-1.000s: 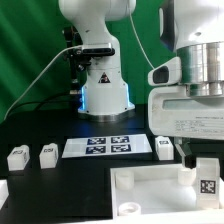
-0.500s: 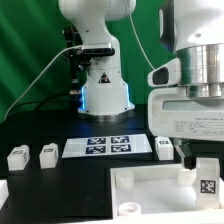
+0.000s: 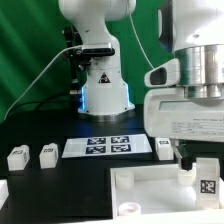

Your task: Assemble one leg

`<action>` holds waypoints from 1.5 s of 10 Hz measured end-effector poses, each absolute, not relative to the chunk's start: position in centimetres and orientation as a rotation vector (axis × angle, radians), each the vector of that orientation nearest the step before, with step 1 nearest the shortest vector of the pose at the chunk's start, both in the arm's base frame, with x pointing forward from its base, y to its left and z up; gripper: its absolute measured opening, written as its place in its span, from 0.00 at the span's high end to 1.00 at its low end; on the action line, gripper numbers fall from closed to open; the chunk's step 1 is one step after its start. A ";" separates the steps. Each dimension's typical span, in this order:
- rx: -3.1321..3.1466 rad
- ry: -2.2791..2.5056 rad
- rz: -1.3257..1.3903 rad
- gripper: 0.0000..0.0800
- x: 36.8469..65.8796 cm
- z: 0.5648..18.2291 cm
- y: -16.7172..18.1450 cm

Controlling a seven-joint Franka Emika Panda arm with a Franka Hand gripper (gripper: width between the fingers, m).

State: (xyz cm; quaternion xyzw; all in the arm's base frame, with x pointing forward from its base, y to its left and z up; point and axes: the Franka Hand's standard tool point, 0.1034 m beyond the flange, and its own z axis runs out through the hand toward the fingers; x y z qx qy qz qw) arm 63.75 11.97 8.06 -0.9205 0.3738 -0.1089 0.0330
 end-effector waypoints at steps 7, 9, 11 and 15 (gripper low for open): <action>-2.856 1.127 -0.339 0.51 63.8 7.6 11.5; -2.864 1.124 -0.344 0.59 63.8 7.6 11.0; -2.865 1.127 -0.345 0.59 63.8 7.6 10.9; -2.863 1.134 -0.352 0.59 64.0 7.6 10.7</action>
Offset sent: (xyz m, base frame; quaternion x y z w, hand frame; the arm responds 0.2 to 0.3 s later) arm 0.0000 0.0000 0.0000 0.0000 0.0000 0.0000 1.0000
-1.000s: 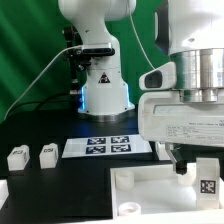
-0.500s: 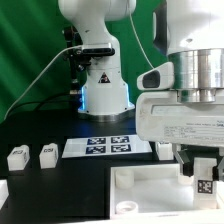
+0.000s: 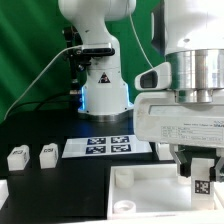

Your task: Assemble one leg

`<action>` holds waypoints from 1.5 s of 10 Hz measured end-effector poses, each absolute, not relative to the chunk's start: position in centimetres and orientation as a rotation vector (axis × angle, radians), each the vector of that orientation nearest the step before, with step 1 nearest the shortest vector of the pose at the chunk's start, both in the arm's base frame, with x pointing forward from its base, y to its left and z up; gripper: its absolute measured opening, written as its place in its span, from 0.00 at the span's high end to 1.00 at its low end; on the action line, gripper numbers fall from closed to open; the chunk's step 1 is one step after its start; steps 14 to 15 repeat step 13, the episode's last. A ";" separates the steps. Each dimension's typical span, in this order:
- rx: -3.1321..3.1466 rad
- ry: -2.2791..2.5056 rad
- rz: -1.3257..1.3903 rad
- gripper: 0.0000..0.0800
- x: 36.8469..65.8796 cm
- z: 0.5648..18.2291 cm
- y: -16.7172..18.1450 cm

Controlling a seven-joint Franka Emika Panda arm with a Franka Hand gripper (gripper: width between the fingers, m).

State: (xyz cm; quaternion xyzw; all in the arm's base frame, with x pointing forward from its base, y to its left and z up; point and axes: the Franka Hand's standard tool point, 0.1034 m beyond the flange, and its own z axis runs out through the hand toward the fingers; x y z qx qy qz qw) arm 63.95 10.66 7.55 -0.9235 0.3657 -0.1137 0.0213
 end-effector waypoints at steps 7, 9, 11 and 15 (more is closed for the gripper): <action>-2.828 1.118 -0.373 0.20 64.5 10.1 10.5; -2.822 1.118 -0.380 0.19 64.7 10.5 10.5; -2.823 1.119 -0.379 0.19 64.6 10.4 10.5; -2.824 1.119 -0.378 0.19 64.6 10.4 10.4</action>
Offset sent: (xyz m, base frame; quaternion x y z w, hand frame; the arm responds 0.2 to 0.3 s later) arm 0.0000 0.0000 0.0000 0.0000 0.0000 0.0000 1.0000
